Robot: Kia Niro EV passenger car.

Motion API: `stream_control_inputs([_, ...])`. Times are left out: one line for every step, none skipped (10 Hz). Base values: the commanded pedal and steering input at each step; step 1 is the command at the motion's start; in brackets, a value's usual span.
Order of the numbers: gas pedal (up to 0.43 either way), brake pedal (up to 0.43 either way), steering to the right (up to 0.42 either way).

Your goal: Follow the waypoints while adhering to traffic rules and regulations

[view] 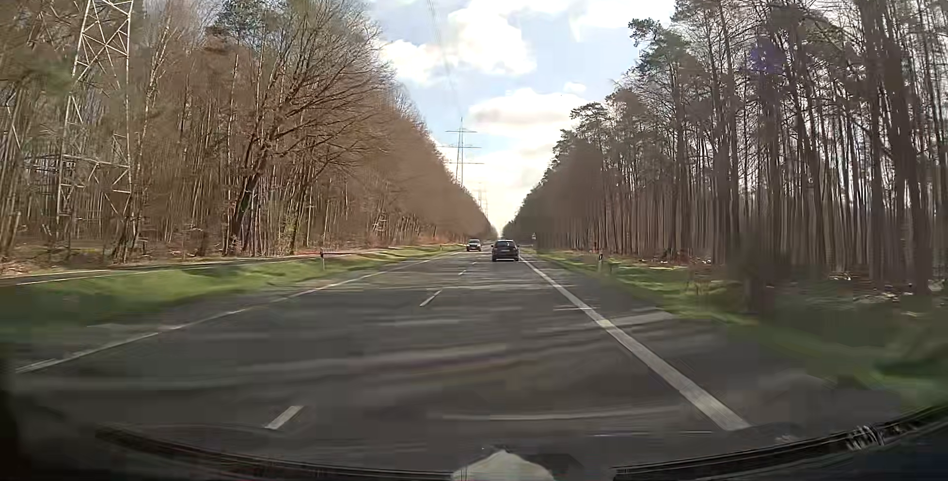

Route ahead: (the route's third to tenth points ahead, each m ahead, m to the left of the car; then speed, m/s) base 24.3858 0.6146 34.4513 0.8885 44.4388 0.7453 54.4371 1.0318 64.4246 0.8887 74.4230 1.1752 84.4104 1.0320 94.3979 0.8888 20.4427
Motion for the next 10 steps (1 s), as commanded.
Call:
stream_control_inputs([0.197, 0.000, 0.000])
stream_control_inputs([0.197, 0.000, 0.000])
stream_control_inputs([0.197, 0.000, -0.001])
stream_control_inputs([0.197, 0.000, -0.001])
stream_control_inputs([0.197, 0.000, 0.000])
stream_control_inputs([0.197, 0.000, 0.000])
stream_control_inputs([0.197, 0.000, 0.000])
stream_control_inputs([0.197, 0.000, 0.000])
stream_control_inputs([0.197, 0.000, 0.000])
stream_control_inputs([0.197, 0.000, 0.000])
